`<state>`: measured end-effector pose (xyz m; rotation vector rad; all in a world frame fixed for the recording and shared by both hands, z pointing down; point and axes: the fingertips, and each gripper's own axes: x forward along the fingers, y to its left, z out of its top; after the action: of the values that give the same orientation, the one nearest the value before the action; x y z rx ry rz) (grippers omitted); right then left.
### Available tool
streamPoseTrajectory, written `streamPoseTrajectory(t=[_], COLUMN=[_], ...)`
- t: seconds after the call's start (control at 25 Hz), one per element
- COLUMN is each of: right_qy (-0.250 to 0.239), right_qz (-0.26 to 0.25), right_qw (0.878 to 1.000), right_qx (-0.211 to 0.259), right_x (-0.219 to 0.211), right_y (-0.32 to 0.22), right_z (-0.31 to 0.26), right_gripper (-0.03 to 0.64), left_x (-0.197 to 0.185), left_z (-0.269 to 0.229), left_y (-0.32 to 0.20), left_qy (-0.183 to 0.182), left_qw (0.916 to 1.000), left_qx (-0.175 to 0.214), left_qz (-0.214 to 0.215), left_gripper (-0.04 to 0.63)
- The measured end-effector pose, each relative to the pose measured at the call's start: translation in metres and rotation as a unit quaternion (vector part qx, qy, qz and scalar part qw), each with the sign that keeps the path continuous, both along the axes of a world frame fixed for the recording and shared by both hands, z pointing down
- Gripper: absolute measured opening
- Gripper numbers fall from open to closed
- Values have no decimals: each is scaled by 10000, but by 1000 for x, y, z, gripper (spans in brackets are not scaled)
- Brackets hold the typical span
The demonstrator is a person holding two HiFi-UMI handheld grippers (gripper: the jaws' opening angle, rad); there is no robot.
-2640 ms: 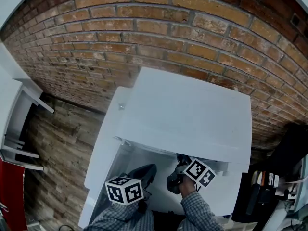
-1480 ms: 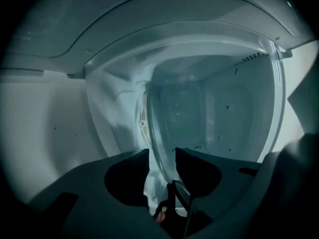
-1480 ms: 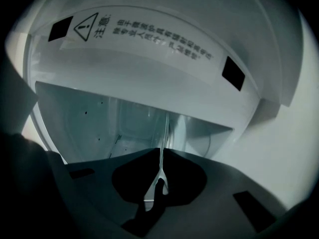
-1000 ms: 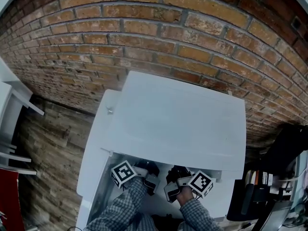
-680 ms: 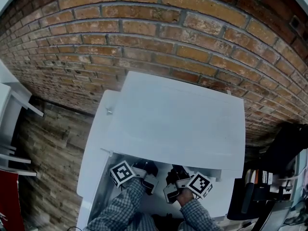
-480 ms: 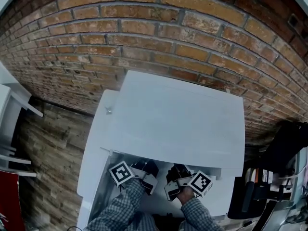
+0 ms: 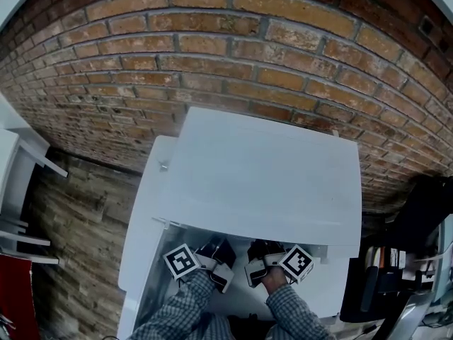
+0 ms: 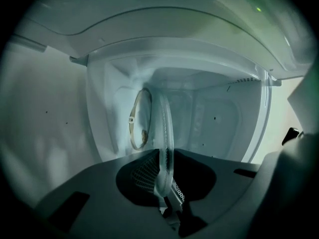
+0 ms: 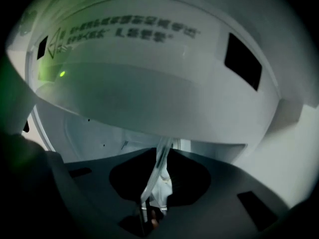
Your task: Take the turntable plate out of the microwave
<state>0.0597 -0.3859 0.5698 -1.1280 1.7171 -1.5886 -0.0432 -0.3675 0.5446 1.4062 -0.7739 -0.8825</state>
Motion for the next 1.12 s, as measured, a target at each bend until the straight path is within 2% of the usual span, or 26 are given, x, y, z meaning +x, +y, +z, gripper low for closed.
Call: streamPoseTrajectory(t=[0.16,0.44,0.72,0.84,1.12], right_qy=[-260,-228,-210,-258,-280], right_qz=[37,43,285,394,387], right_qw=[9996,9987,9977,9970,9967], right_qx=[142,445,578,620,657], right_x=[-2,-3,2,3,1], right_y=[6,24,50,62,96], right_z=[-11,-31,-38,-40,-46], right_gripper=[64,63,64,64,64], left_x=[-3,-3,0,1,1], left_z=[-3,-19,-31,-34,-36], left_y=[9,29,48,59,93], left_qy=[125,307,195,260,259], left_qw=[9999,9995,9991,9987,9983], left_qx=[-12,117,269,281,307], left_qz=[-59,-21,268,337,433], left_gripper=[52,52,52,52,52])
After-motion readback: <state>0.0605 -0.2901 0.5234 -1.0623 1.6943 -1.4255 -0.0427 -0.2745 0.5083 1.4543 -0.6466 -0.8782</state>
